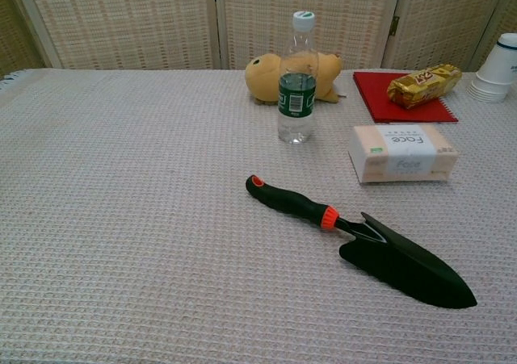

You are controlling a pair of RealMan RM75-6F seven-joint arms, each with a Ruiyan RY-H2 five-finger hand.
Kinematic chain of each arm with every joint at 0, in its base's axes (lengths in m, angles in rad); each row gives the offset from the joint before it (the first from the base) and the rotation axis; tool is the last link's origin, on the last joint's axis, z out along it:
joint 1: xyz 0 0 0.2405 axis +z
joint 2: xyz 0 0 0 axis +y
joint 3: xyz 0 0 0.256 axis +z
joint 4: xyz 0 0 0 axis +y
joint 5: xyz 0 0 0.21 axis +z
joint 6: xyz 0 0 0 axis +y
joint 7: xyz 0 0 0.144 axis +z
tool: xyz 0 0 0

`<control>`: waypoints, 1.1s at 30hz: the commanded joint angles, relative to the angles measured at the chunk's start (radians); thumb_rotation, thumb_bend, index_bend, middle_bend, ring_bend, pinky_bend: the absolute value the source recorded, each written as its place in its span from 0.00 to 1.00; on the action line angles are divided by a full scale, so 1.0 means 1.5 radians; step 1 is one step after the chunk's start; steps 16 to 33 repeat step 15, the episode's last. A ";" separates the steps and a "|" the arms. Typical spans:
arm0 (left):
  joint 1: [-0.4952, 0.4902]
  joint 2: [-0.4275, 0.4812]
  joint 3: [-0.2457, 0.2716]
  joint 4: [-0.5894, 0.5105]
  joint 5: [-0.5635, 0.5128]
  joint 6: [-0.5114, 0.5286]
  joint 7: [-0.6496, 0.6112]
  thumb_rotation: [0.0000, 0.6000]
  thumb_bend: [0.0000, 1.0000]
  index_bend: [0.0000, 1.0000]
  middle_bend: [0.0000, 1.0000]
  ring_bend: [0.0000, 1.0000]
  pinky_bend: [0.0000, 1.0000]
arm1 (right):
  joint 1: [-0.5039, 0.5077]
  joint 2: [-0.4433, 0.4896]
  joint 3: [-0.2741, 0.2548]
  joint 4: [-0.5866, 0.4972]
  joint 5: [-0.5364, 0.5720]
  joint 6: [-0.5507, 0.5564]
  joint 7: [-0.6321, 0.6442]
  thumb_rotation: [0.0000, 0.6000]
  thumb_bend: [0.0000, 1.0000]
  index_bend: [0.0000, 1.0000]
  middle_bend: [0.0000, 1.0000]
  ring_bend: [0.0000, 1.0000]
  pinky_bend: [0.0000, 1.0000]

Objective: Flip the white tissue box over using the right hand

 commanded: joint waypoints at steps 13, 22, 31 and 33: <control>-0.009 -0.013 -0.003 0.025 -0.005 -0.011 -0.003 1.00 0.48 0.16 0.00 0.00 0.09 | -0.045 0.033 0.009 -0.020 -0.009 -0.015 0.032 1.00 0.00 0.00 0.01 0.05 0.00; -0.009 -0.014 -0.003 0.025 -0.006 -0.012 0.000 1.00 0.48 0.16 0.00 0.00 0.09 | -0.046 0.038 0.011 -0.024 -0.009 -0.019 0.032 1.00 0.00 0.00 0.01 0.05 0.00; -0.009 -0.014 -0.003 0.025 -0.006 -0.012 0.000 1.00 0.48 0.16 0.00 0.00 0.09 | -0.046 0.038 0.011 -0.024 -0.009 -0.019 0.032 1.00 0.00 0.00 0.01 0.05 0.00; -0.009 -0.014 -0.003 0.025 -0.006 -0.012 0.000 1.00 0.48 0.16 0.00 0.00 0.09 | -0.046 0.038 0.011 -0.024 -0.009 -0.019 0.032 1.00 0.00 0.00 0.01 0.05 0.00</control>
